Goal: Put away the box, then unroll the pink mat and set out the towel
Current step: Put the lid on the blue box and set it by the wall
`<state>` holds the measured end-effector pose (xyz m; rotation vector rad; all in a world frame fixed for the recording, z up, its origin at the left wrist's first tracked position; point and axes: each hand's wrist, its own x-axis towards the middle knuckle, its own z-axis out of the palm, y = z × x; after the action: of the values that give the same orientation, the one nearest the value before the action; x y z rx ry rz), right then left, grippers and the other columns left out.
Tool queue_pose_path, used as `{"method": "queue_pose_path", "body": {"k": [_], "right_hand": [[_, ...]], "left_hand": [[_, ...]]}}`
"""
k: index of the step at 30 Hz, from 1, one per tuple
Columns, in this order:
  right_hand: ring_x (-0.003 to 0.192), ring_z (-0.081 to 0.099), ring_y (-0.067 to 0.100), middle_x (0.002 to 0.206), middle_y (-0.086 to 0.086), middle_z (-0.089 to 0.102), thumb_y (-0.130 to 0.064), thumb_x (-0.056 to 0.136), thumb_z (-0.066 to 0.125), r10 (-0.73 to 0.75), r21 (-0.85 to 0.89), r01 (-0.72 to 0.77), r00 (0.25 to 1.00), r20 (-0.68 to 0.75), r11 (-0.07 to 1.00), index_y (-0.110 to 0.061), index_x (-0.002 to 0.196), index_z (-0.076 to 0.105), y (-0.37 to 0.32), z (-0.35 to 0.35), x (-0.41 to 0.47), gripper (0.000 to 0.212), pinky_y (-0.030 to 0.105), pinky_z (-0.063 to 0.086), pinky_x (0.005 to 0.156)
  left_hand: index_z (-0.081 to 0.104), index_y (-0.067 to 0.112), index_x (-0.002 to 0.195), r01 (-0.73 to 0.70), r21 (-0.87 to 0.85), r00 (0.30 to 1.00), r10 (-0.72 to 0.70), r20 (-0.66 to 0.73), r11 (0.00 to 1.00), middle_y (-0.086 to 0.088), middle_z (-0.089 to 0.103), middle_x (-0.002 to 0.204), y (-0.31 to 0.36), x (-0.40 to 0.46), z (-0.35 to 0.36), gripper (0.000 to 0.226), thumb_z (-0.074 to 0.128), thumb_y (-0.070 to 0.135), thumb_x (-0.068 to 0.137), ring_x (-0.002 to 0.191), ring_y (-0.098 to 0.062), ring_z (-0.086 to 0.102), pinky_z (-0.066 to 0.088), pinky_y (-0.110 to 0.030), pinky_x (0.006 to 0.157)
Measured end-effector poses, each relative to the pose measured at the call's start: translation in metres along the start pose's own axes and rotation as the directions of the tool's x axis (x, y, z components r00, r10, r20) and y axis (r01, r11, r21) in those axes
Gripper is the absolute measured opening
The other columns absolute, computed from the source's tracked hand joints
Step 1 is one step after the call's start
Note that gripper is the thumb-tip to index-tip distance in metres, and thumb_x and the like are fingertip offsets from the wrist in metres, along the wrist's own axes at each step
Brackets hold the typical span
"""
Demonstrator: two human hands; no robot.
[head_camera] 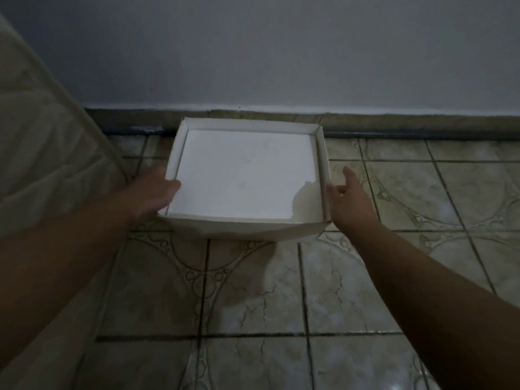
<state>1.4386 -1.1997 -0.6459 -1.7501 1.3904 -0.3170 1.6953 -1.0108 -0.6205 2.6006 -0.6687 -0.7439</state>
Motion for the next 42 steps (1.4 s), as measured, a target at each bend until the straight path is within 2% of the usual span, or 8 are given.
{"method": "queue_pose_path", "body": {"k": [8,11,13,16,22,32,38,42], "right_hand": [[0.112,0.055,0.015,0.145,0.005,0.046,-0.034,0.095,0.048,0.11,0.101,-0.095,0.981,-0.159,0.99,-0.032,0.147,0.028,0.071,-0.105,-0.133,0.055,0.025,0.033,0.09],[0.097,0.055,0.004,0.144,0.0,0.047,-0.037,0.095,0.047,0.16,0.156,-0.12,0.948,-0.276,0.98,-0.037,0.146,0.028,0.093,-0.147,-0.192,0.054,0.022,0.031,0.087],[0.103,0.053,0.007,0.145,-0.004,0.045,-0.04,0.095,0.046,0.196,0.21,-0.123,0.906,-0.376,0.97,-0.042,0.145,0.027,0.107,-0.174,-0.234,0.054,0.022,0.03,0.087],[0.118,0.051,0.01,0.148,-0.008,0.041,-0.044,0.094,0.045,0.262,0.321,-0.1,0.816,-0.515,0.942,-0.048,0.142,0.027,0.13,-0.215,-0.304,0.052,0.024,0.032,0.089],[0.128,0.046,0.01,0.149,-0.01,0.038,-0.052,0.091,0.043,0.401,0.441,-0.072,0.562,-0.723,0.895,-0.054,0.139,0.027,0.196,-0.284,-0.451,0.05,0.024,0.032,0.093],[0.128,0.046,0.017,0.146,-0.002,0.044,-0.045,0.094,0.044,0.636,0.59,-0.257,0.162,-0.755,0.765,-0.043,0.143,0.031,0.366,-0.327,-0.659,0.051,0.03,0.037,0.099],[0.129,0.044,0.023,0.147,0.006,0.042,-0.038,0.096,0.046,0.727,0.681,-0.352,-0.003,-0.687,0.642,-0.03,0.146,0.033,0.466,-0.31,-0.737,0.052,0.03,0.037,0.097],[0.126,0.046,0.024,0.147,0.009,0.042,-0.034,0.095,0.049,0.76,0.696,-0.416,-0.018,-0.65,0.585,-0.029,0.145,0.034,0.521,-0.296,-0.764,0.053,0.03,0.036,0.097]], "left_hand": [[0.048,0.009,0.13,-0.052,-0.078,0.99,0.062,0.129,0.996,-0.02,0.054,0.129,0.044,-0.107,-0.001,0.05,0.06,0.033,0.088,0.11,-0.036,0.054,0.042,-0.038,0.093],[0.05,0.019,0.126,-0.23,-0.101,0.945,0.247,0.216,0.968,-0.009,0.06,0.115,0.102,-0.156,0.011,0.043,0.059,0.037,0.087,0.097,-0.025,0.058,0.047,-0.034,0.081],[0.049,0.024,0.126,-0.401,-0.072,0.877,0.405,0.259,0.913,0.0,0.06,0.11,0.149,-0.193,0.03,0.042,0.057,0.04,0.087,0.09,-0.017,0.056,0.04,-0.028,0.069],[0.049,0.02,0.128,-0.601,-0.077,0.737,0.588,0.332,0.796,-0.002,0.061,0.11,0.213,-0.261,0.068,0.045,0.056,0.038,0.088,0.096,-0.02,0.054,0.039,-0.031,0.081],[0.05,0.023,0.129,-0.793,-0.242,0.403,0.779,0.48,0.559,-0.005,0.062,0.107,0.279,-0.432,0.157,0.045,0.057,0.035,0.086,0.101,-0.023,0.058,0.039,-0.031,0.082],[0.045,0.025,0.135,-0.831,-0.38,0.005,0.688,0.725,0.406,-0.004,0.058,0.125,0.275,-0.676,0.332,0.049,0.056,0.036,0.088,0.101,-0.016,0.053,0.034,-0.025,0.083],[0.035,0.024,0.141,-0.849,-0.329,-0.07,0.527,0.847,0.415,-0.009,0.052,0.135,0.232,-0.752,0.428,0.055,0.05,0.041,0.09,0.115,-0.022,0.051,0.034,-0.025,0.088],[0.021,0.023,0.148,-0.821,-0.316,-0.091,0.437,0.895,0.475,-0.011,0.036,0.15,0.194,-0.778,0.48,0.064,0.051,0.035,0.092,0.136,-0.022,0.037,0.03,-0.03,0.105]]}}
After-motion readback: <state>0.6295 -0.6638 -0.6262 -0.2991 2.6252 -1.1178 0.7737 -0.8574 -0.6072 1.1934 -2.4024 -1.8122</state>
